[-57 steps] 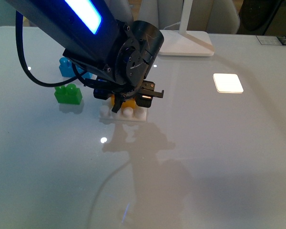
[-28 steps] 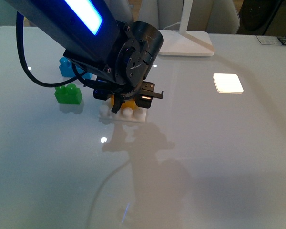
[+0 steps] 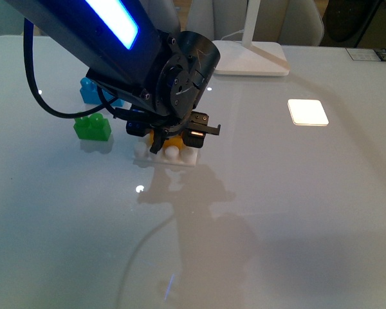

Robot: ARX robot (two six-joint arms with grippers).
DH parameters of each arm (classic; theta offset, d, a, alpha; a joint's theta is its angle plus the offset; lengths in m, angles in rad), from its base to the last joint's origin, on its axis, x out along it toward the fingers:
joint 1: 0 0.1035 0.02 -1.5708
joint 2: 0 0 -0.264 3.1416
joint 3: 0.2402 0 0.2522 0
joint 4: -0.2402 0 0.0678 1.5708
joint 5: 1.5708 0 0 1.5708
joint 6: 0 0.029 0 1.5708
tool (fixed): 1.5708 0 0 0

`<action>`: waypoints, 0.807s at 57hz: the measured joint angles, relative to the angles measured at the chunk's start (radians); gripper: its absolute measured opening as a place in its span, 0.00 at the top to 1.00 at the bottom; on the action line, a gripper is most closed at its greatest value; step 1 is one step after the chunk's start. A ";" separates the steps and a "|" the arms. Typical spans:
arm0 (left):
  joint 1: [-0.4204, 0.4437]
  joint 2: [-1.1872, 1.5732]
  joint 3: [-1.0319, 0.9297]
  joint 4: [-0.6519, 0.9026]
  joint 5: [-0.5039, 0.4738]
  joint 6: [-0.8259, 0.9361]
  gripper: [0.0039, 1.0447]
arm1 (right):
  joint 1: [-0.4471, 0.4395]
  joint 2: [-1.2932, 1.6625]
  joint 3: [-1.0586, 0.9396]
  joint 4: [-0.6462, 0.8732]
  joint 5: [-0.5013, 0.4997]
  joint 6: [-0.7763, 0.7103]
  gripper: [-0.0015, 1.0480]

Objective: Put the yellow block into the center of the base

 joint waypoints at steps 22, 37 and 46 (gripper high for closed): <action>0.000 -0.008 -0.016 0.006 0.042 -0.002 0.05 | 0.000 0.000 0.000 0.000 0.000 0.000 0.08; 0.002 -0.098 -0.116 0.039 0.076 -0.016 0.07 | 0.000 0.000 0.000 0.000 0.000 0.000 0.08; 0.016 -0.217 -0.210 0.084 0.095 -0.034 0.07 | 0.000 0.000 0.000 0.000 0.000 0.000 0.08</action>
